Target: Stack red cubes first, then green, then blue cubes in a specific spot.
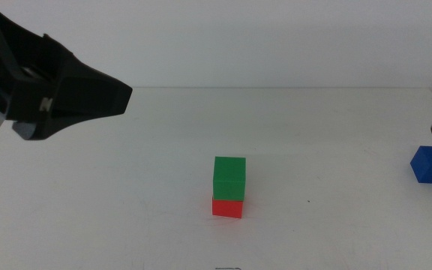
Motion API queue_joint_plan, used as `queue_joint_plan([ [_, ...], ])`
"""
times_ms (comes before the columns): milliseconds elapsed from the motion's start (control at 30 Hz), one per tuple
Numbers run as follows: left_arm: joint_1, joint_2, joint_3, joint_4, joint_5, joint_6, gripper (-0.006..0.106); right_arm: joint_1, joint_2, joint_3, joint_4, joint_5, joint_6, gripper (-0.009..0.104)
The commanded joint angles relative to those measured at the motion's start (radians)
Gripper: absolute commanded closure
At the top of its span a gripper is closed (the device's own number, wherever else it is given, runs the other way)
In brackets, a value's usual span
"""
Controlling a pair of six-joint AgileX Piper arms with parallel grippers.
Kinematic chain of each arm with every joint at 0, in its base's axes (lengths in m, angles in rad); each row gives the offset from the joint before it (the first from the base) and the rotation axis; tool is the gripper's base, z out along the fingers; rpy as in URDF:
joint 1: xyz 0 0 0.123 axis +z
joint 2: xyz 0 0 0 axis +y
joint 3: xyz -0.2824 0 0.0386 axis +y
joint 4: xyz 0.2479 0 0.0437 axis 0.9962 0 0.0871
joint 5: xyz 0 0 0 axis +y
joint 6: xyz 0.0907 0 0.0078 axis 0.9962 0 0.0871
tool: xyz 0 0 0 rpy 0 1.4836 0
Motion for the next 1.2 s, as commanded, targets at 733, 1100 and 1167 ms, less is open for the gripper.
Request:
queue_joint_plan([
  [733, 0.002, -0.011, -0.021, -0.039, -0.059, -0.004, 0.007, -0.117, 0.345, -0.213, -0.052, -0.096, -0.07, 0.01],
  [1100, 0.002, -0.011, -0.021, -0.039, -0.059, -0.004, 0.007, -0.117, 0.385, -0.213, -0.041, -0.136, -0.085, 0.01],
  [1167, 0.002, -0.011, -0.021, -0.039, -0.059, -0.004, 0.007, -0.117, 0.39, -0.21, -0.041, -0.151, -0.089, 0.01],
])
